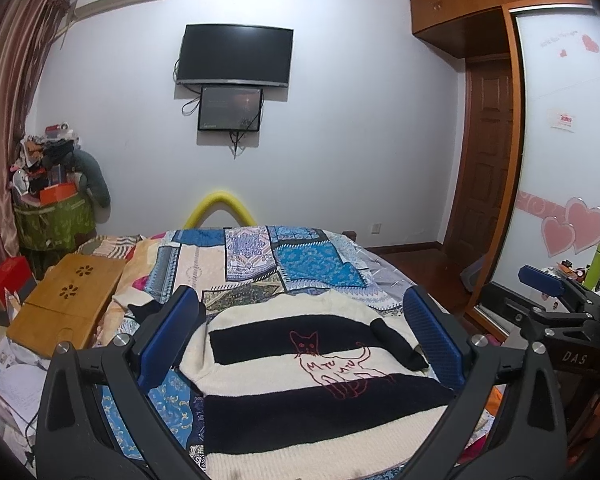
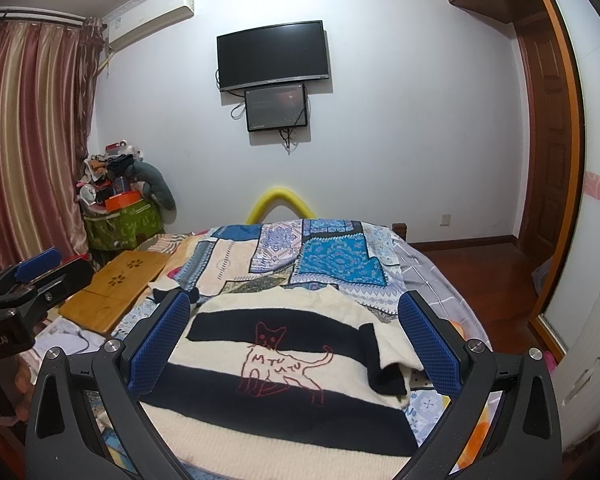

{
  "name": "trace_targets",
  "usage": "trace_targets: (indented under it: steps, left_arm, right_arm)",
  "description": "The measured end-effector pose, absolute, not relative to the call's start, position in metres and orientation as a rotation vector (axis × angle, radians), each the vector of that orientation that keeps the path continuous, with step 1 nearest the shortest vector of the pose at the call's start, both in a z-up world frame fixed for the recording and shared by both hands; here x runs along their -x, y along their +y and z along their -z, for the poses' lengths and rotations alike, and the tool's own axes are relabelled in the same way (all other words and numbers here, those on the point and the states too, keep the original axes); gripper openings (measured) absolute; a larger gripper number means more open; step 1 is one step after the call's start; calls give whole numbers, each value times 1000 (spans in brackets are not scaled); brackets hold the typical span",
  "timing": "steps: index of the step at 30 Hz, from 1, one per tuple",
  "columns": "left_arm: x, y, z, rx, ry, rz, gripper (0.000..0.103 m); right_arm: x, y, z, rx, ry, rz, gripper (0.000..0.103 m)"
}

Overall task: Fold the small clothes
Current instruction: 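Grasp a sweater sleeve with each gripper and lift it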

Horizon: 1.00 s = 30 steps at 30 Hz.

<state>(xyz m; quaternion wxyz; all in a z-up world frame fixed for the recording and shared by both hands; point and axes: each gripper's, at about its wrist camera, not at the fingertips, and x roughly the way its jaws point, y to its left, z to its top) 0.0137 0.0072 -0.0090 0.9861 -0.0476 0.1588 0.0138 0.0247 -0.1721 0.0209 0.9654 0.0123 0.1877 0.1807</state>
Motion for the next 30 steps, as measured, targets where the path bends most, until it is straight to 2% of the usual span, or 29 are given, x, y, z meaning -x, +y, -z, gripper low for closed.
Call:
trace_targets:
  steps: [11,26,30]
  left_arm:
    - [-65,51,39,142,428,-65,103]
    - [-184,177,122,241,720,-291,103]
    - [-212,212,153,282,804,-346,95]
  right_arm:
    - [-74,-169,1,28,468,-311,103]
    - [-147,-173,27,24,562,-309,103]
    - [-163,-172,34,28,587,-319,103]
